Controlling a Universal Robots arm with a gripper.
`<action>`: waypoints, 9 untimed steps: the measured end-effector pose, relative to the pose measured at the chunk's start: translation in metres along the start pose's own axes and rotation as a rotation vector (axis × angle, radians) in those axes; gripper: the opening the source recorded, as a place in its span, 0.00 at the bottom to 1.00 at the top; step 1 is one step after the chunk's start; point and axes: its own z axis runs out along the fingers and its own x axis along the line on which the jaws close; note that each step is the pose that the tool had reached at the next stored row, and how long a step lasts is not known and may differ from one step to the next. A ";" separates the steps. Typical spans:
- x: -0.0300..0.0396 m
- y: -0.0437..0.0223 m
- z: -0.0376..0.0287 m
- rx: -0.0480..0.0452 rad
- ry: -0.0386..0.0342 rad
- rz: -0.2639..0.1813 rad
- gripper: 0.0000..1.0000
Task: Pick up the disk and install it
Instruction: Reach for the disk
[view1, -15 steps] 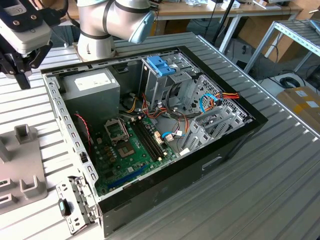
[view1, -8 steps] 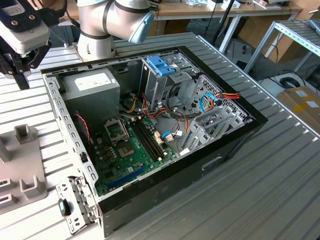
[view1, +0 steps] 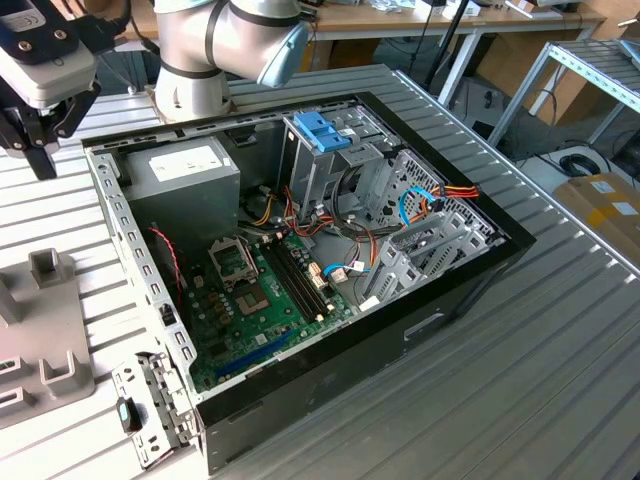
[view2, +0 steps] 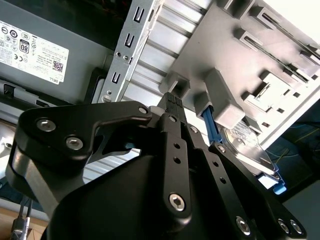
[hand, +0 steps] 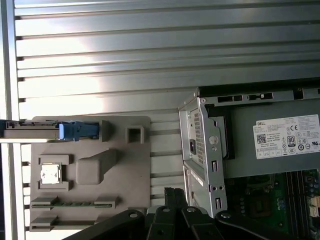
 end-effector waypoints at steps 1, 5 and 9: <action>0.0004 0.0000 0.0000 0.0000 0.0000 0.000 0.10; 0.0014 -0.0001 0.0000 0.0000 0.0000 0.000 0.10; 0.0033 -0.0002 -0.0001 0.0001 0.0000 0.000 0.10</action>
